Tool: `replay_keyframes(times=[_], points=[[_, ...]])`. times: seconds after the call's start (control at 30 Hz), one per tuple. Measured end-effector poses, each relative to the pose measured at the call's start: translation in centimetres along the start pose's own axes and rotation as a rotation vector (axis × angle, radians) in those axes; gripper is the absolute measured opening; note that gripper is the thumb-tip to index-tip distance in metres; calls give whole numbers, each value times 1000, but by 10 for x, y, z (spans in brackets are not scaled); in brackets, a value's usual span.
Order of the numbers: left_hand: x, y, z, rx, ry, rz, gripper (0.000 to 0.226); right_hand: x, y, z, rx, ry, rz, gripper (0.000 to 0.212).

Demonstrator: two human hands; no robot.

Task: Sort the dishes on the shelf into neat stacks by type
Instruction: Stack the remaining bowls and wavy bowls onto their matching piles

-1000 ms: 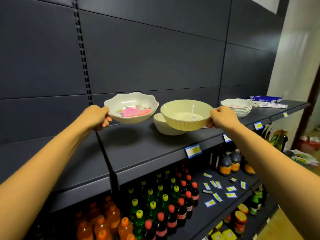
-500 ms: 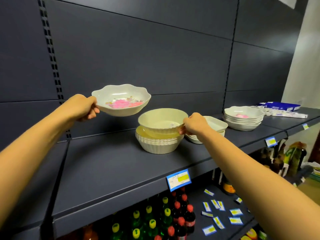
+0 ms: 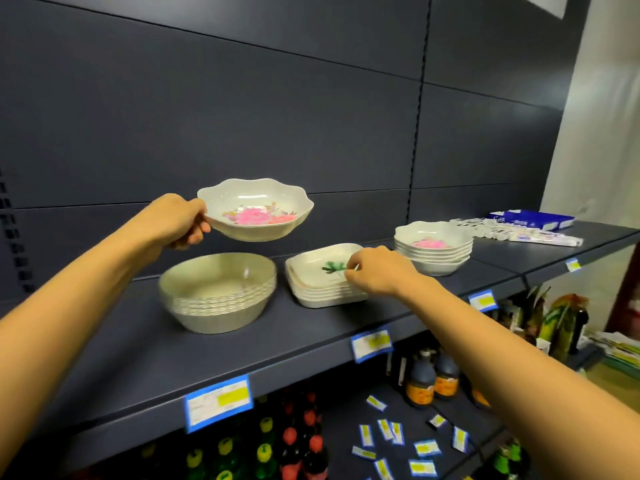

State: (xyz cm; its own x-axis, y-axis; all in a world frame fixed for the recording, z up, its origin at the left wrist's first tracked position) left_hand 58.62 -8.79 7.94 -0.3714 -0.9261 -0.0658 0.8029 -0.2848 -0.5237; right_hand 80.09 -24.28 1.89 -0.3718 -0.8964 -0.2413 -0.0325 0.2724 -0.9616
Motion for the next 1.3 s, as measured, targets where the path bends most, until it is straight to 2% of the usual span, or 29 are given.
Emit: replay_keyframes(times=[0.33,0.67,0.93,1.17,1.3], points=[[35,156,64,47,-12,-69,42,56,-32,164,30,81,-71,34],[26,277,108,80,-3,-102,45,62,-44,260,32,78,-98,32],[-26,332,141,15,-22,-98,42,26,-53,313,76,58,-167,33],[-52,364,140,-63,-47,-115,43,-11,-63,338,31,-28,-96,31],[-57,363,136,-352,31,40,49,-27,-72,344,14,-82,-50,30]])
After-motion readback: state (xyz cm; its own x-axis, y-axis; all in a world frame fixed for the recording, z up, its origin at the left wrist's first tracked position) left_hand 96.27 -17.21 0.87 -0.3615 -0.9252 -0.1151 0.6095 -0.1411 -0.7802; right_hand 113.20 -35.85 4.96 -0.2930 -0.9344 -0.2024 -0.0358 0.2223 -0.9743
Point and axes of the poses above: each hand's wrist, its own x-axis away from the middle knuckle, its own y-axis out of the palm, z = x × y, the point moved 1 cm from there along -x, towards the middle knuckle, and after that the axes turned 11 degrees about -y, right-handed, at the moved point
